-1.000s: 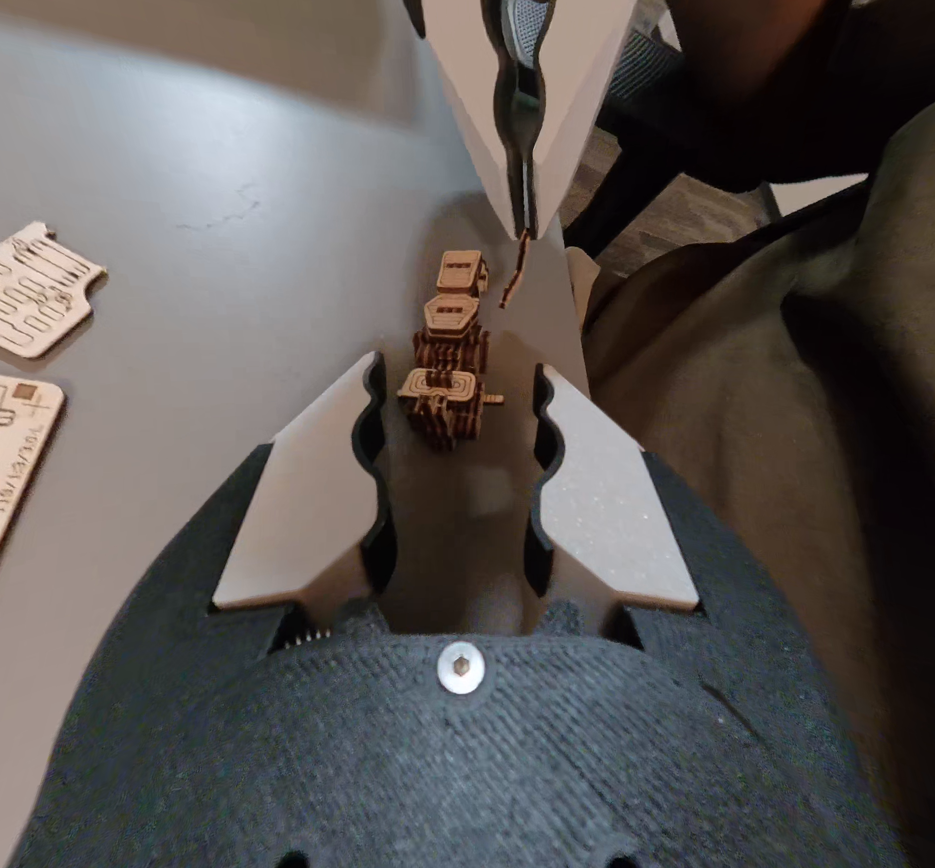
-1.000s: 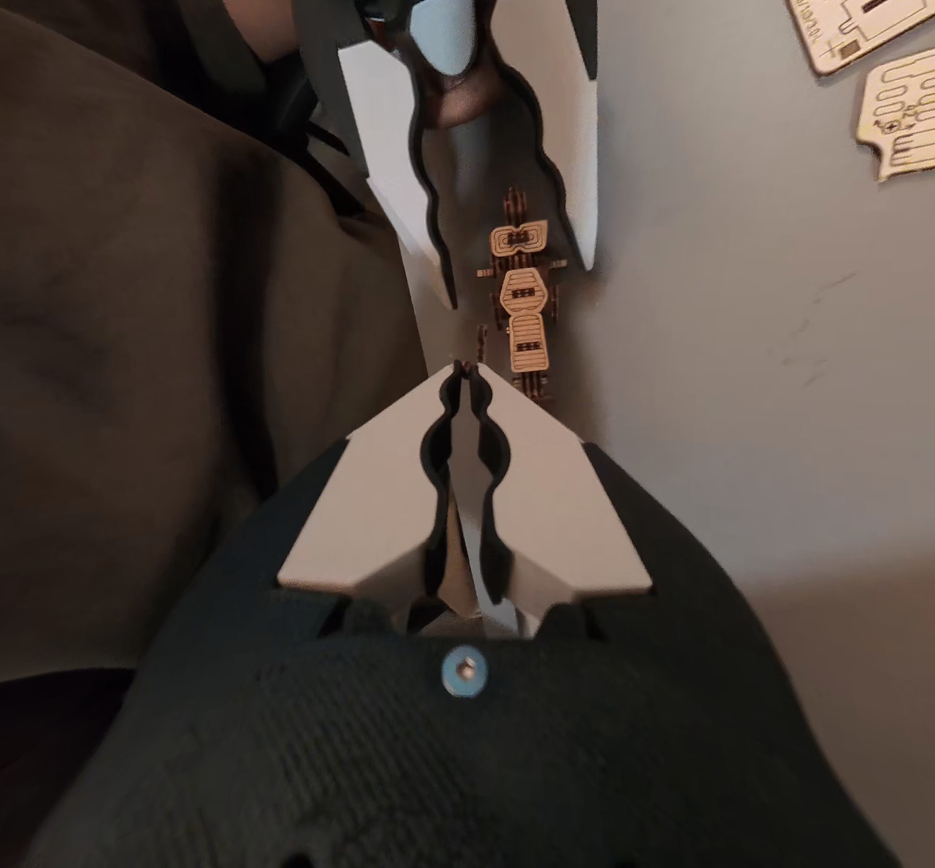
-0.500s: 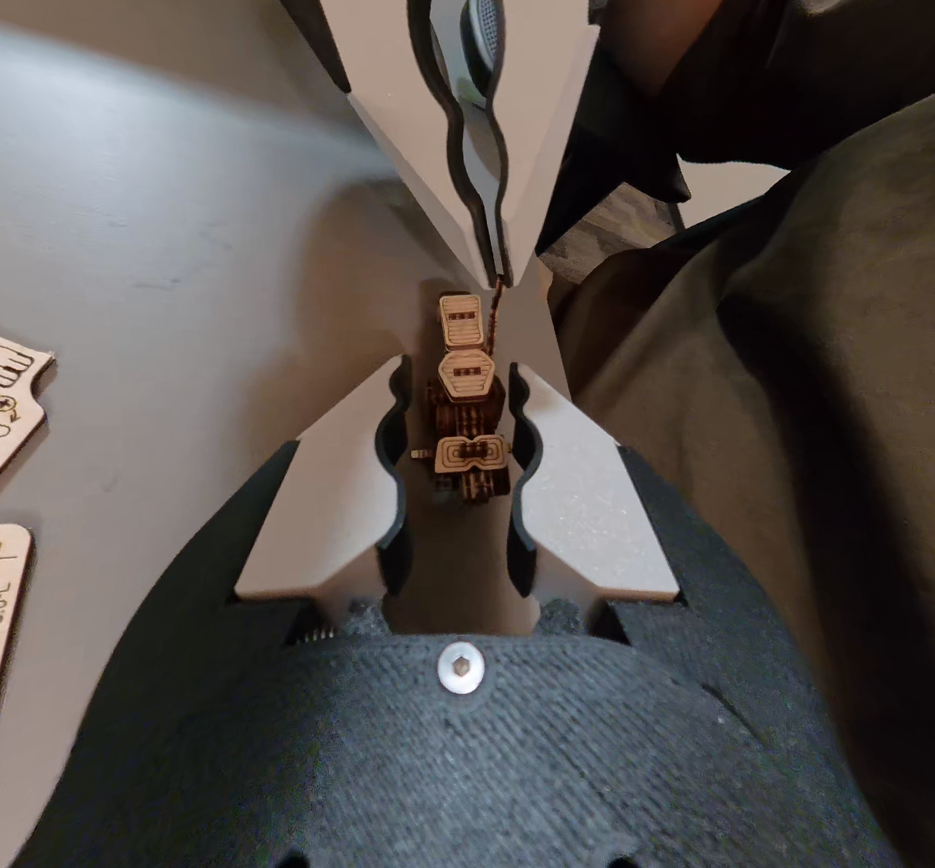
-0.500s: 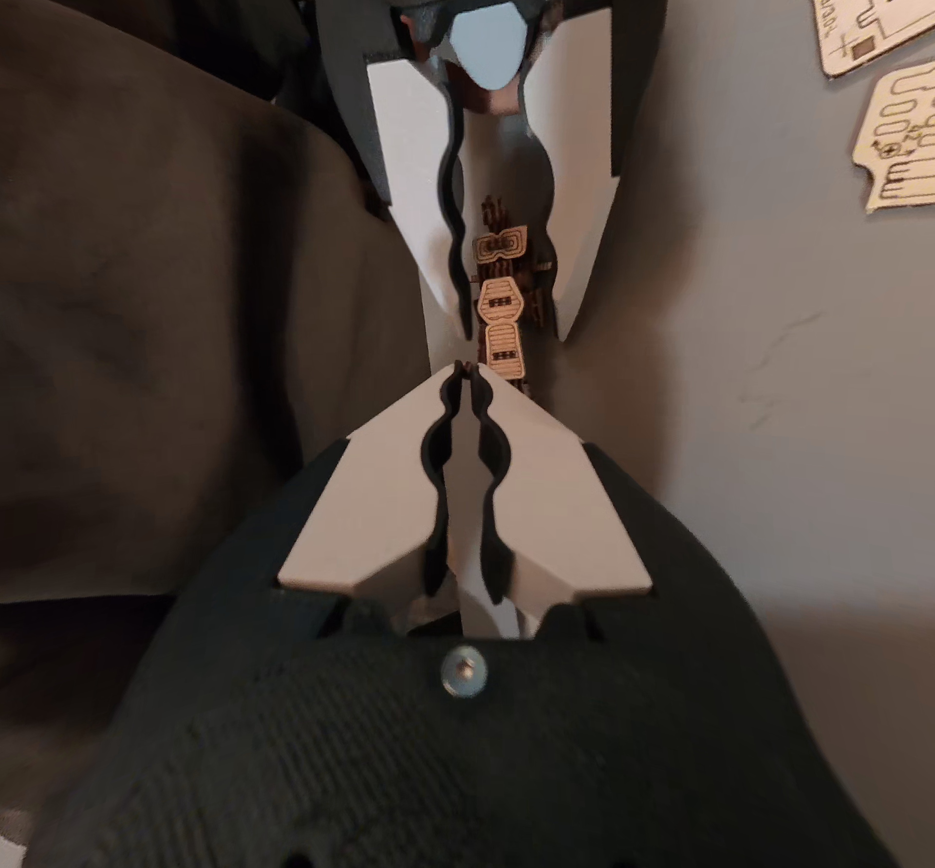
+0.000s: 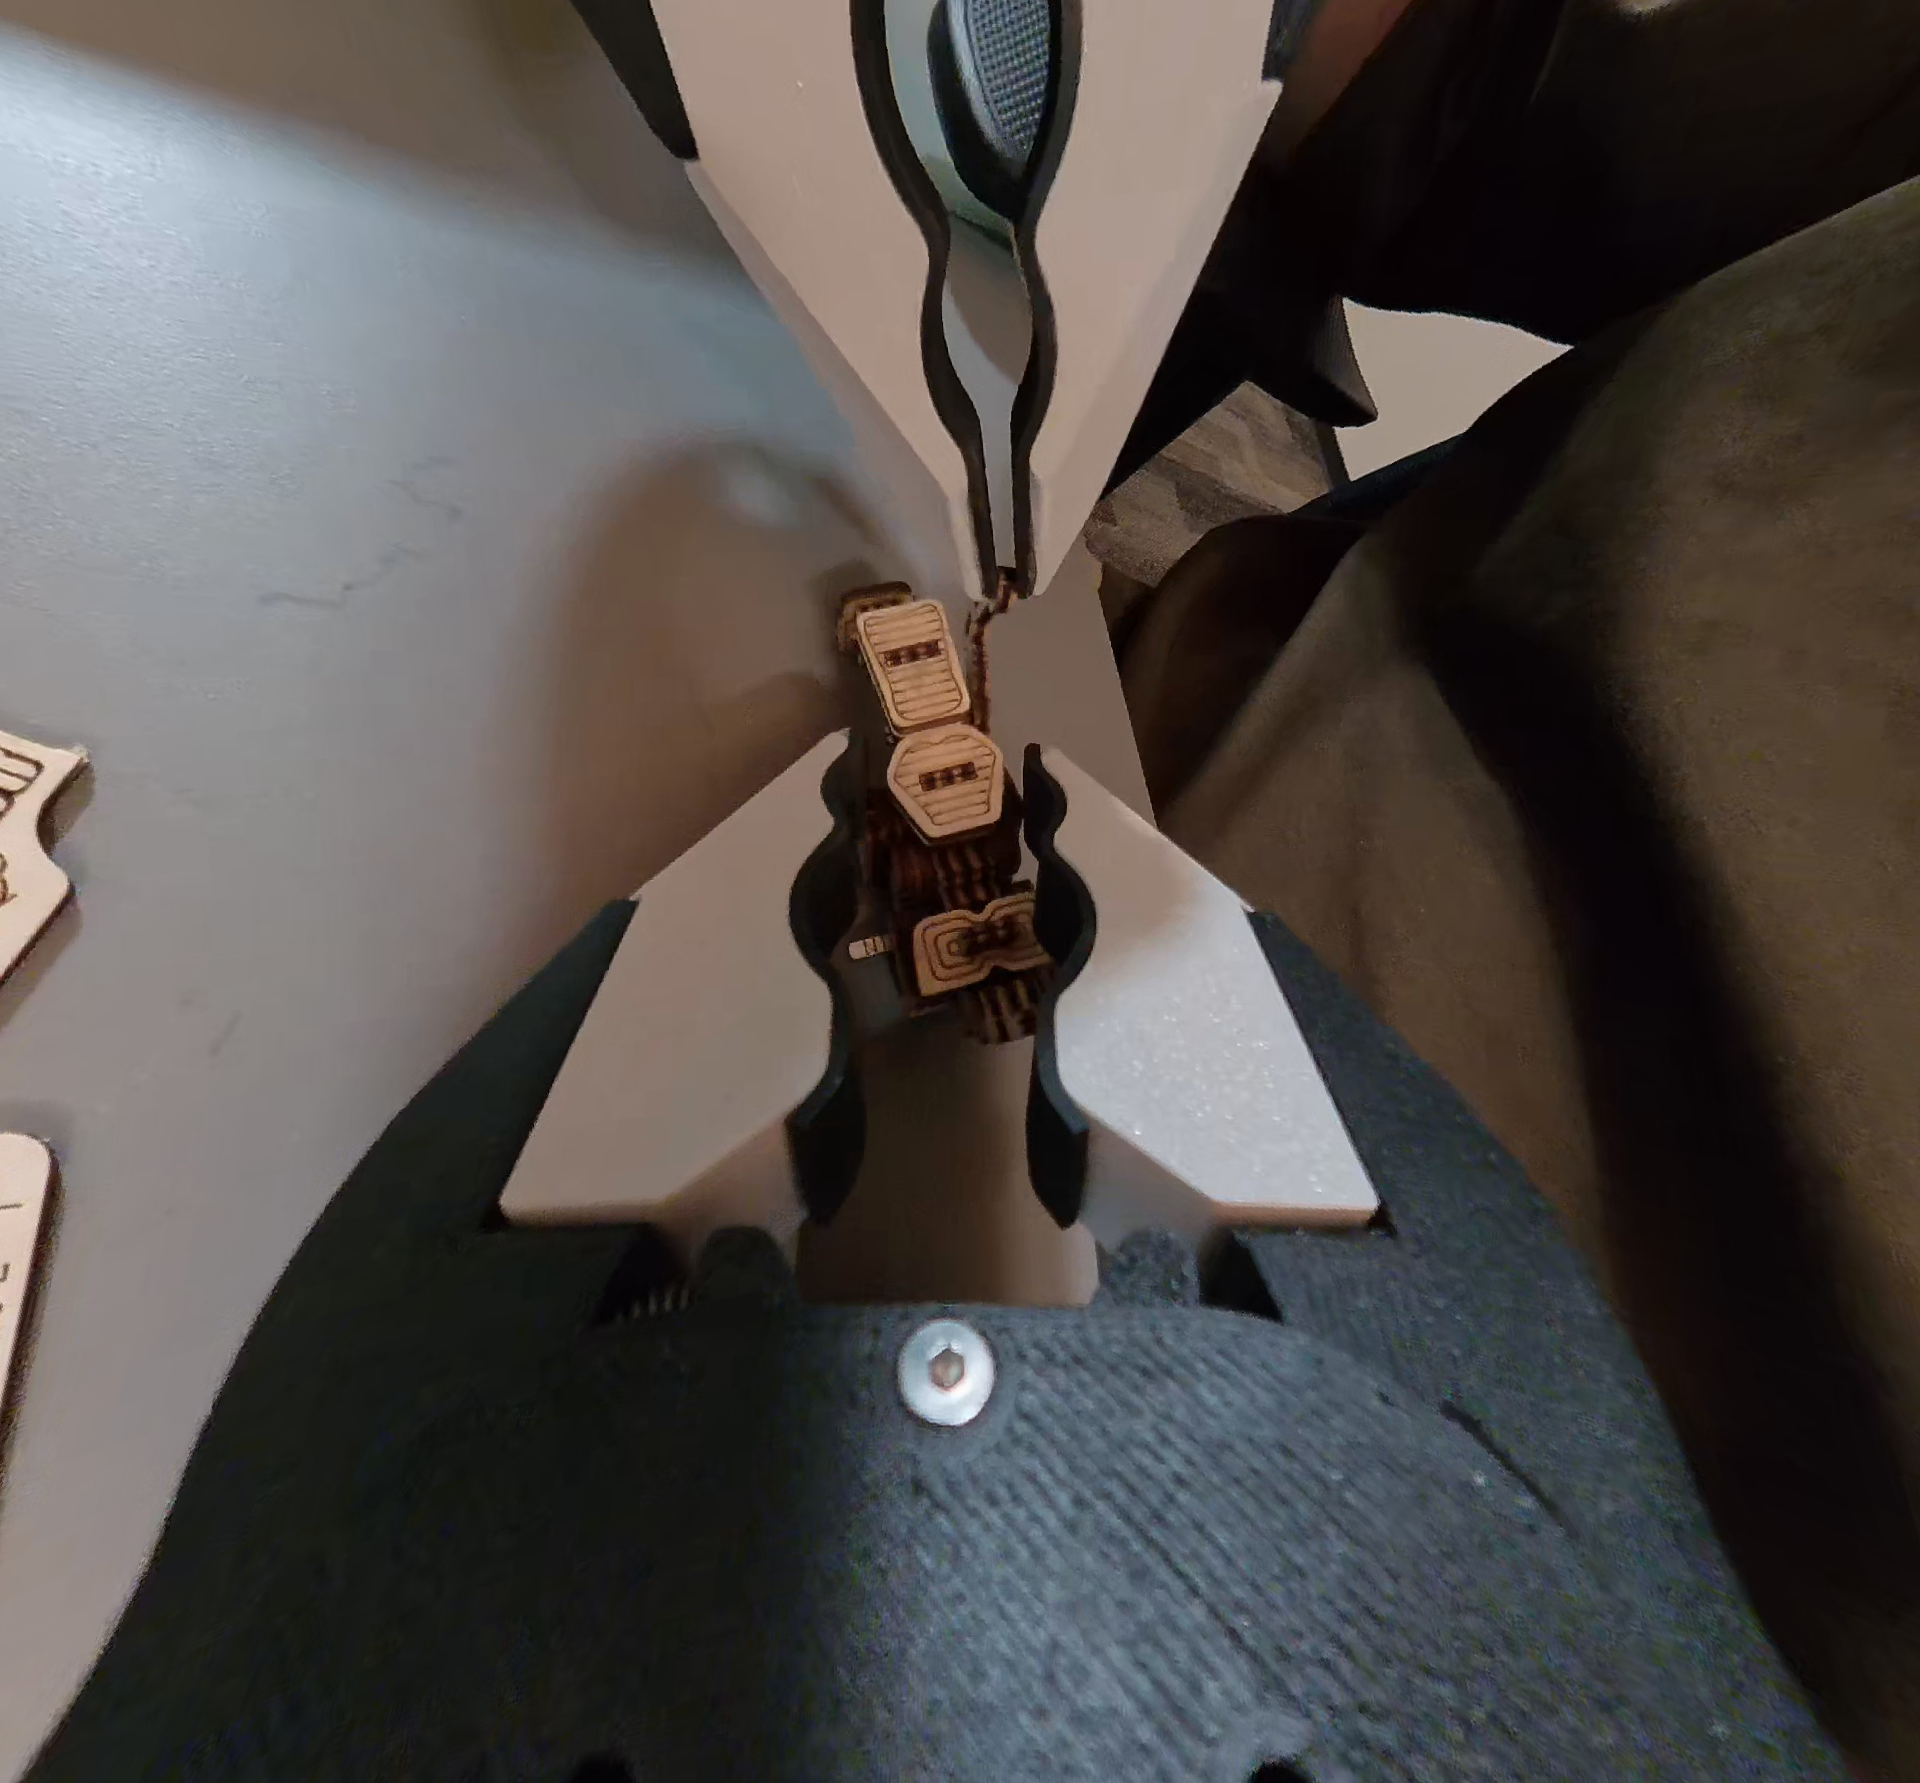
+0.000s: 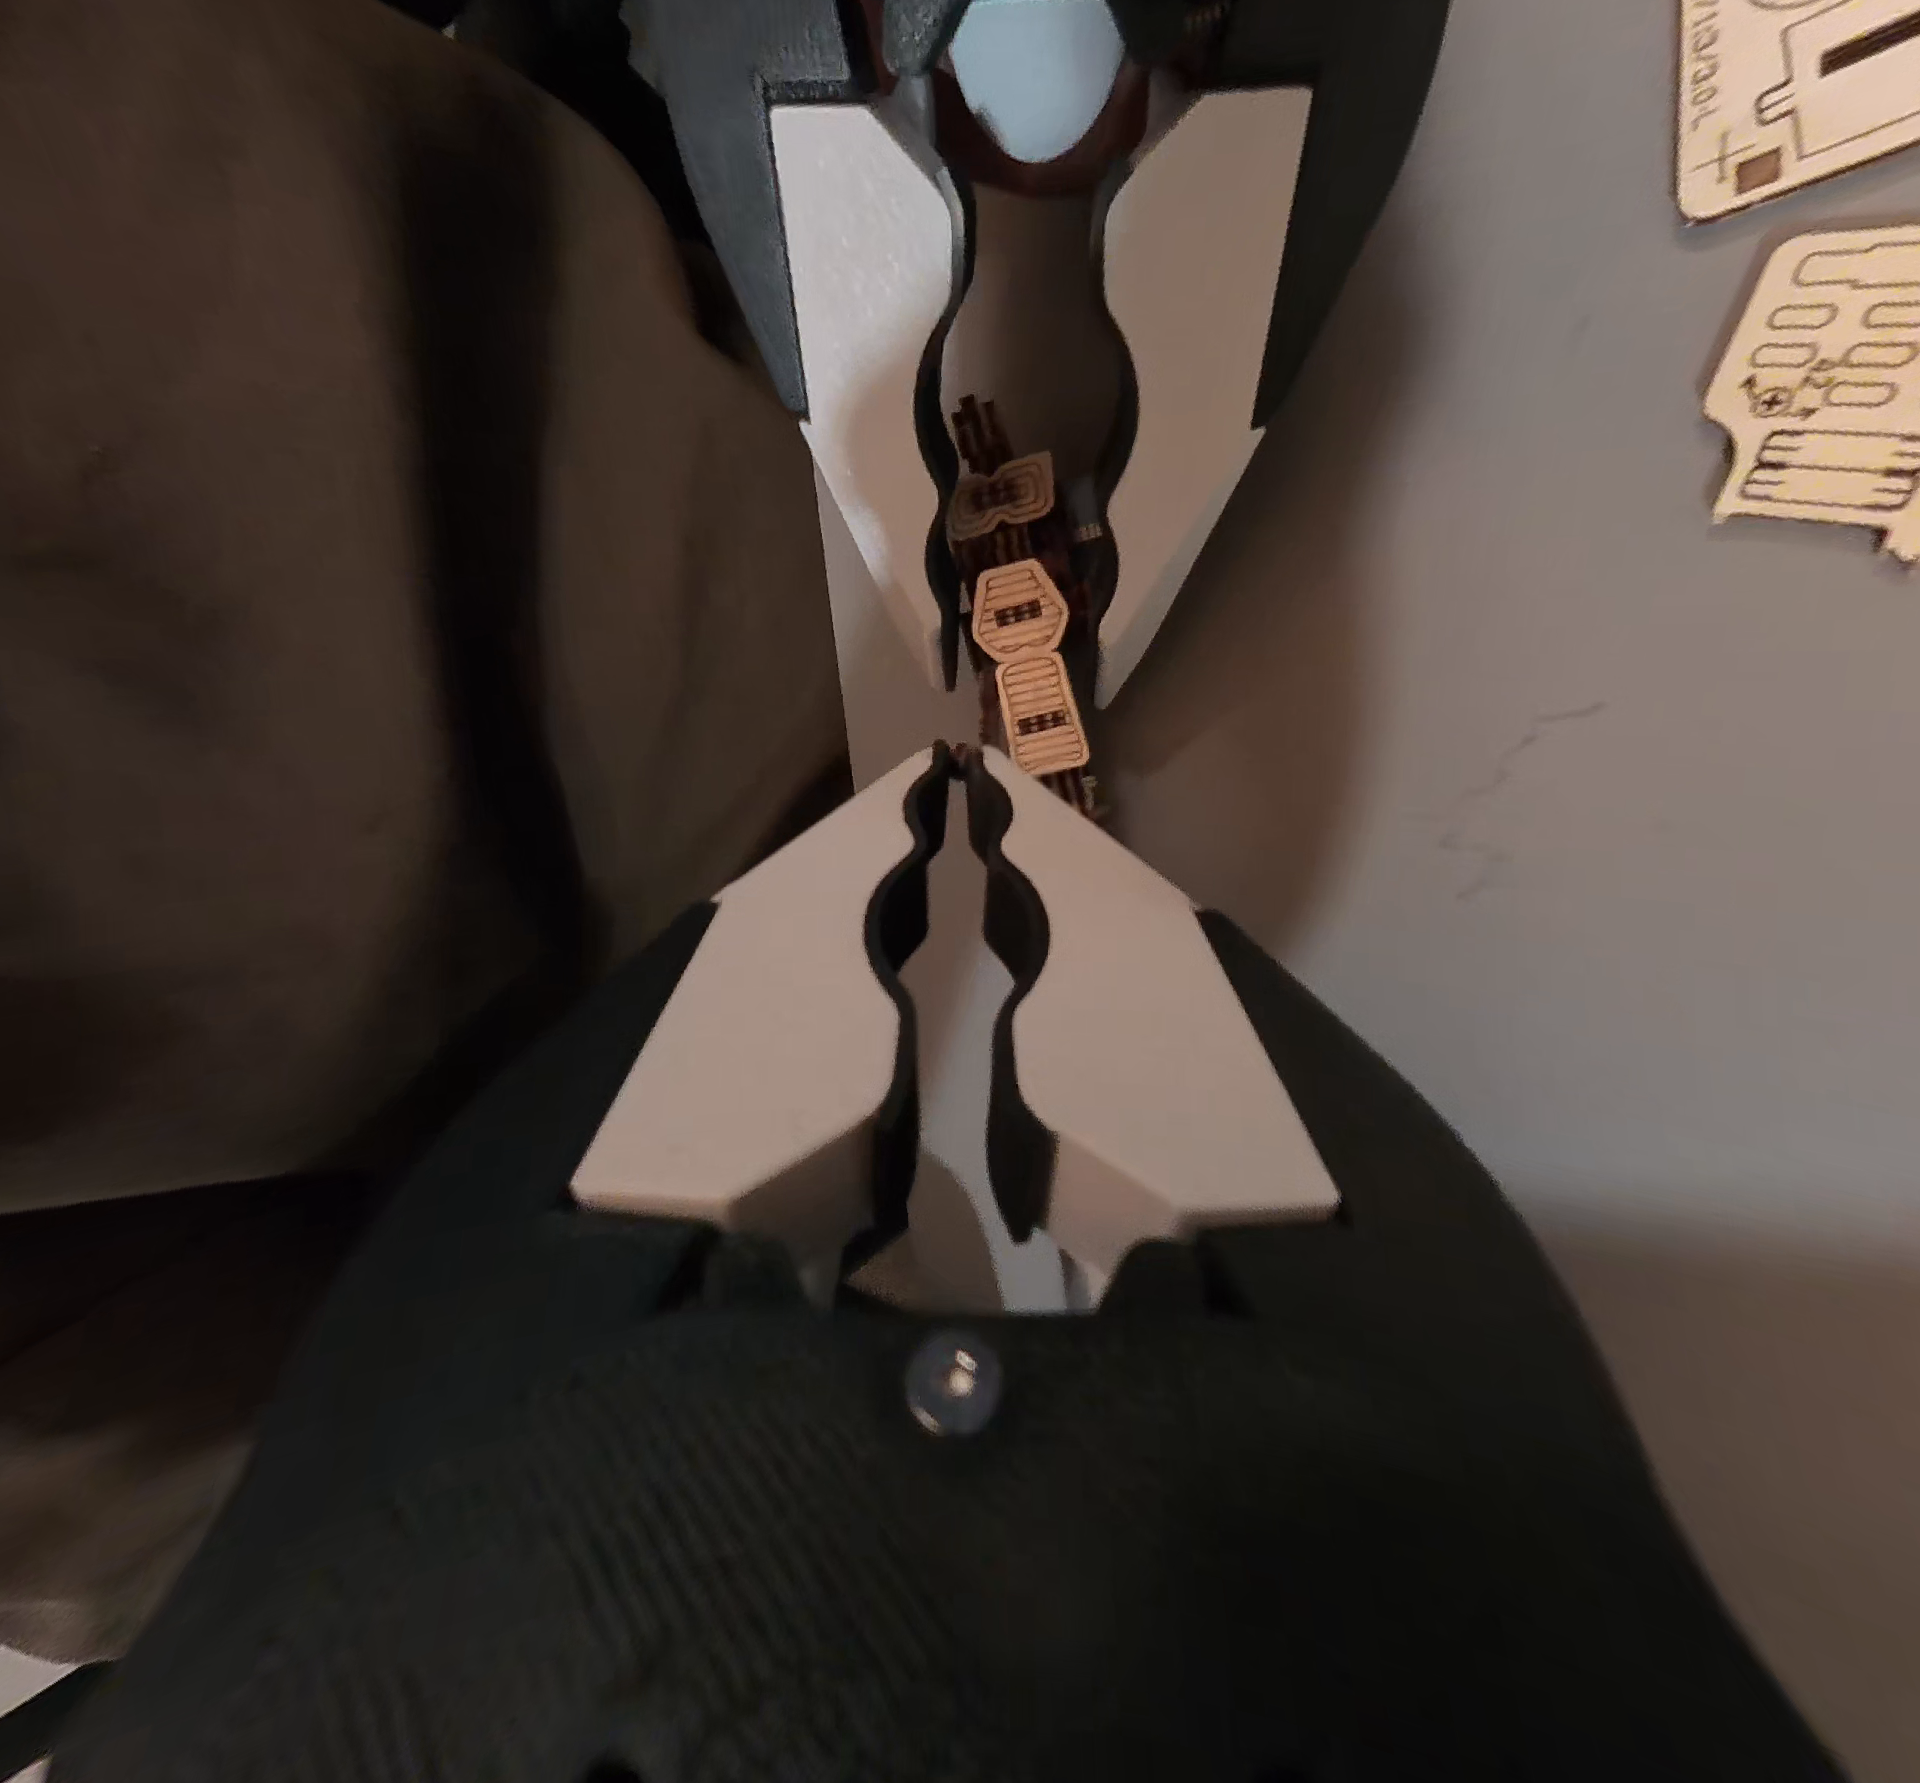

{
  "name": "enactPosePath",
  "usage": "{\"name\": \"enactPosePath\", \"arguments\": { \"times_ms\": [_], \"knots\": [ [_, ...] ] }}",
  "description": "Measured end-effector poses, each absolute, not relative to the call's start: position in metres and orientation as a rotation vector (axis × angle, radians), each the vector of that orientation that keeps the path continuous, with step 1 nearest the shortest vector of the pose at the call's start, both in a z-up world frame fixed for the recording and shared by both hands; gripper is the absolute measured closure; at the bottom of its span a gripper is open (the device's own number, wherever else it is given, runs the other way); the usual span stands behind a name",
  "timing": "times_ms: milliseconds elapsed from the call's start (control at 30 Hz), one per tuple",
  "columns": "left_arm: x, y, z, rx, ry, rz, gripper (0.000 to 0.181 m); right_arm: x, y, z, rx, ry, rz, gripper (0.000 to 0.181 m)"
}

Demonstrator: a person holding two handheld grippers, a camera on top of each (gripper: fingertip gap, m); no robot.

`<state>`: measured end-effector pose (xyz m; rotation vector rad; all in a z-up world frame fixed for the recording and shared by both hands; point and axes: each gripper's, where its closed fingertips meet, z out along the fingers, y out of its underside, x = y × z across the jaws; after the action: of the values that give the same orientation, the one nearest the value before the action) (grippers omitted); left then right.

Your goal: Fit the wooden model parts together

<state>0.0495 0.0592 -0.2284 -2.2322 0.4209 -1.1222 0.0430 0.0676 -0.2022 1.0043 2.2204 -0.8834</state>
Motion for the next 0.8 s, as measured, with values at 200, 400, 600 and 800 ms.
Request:
{"name": "enactPosePath", "arguments": {
  "times_ms": [200,400,600,800],
  "knots": [
    [0.0503,0.0585,-0.2282,-2.231,0.429,-1.139,0.152,0.0440,0.0685,-0.2028,0.976,2.281,-0.855,0.180],
    [0.0499,0.0590,-0.2266,-2.221,0.420,-1.162,0.154,0.0459,0.0690,-0.2043,0.939,2.324,-0.789,0.180],
    [0.0475,0.0613,-0.2267,-2.220,0.388,-1.164,0.155,0.0451,0.0677,-0.2049,0.923,2.340,-0.748,0.180],
    [0.0453,0.0643,-0.2258,-2.213,0.355,-1.167,0.156,0.0434,0.0680,-0.2006,0.914,2.352,-0.751,0.180]
  ]
}}
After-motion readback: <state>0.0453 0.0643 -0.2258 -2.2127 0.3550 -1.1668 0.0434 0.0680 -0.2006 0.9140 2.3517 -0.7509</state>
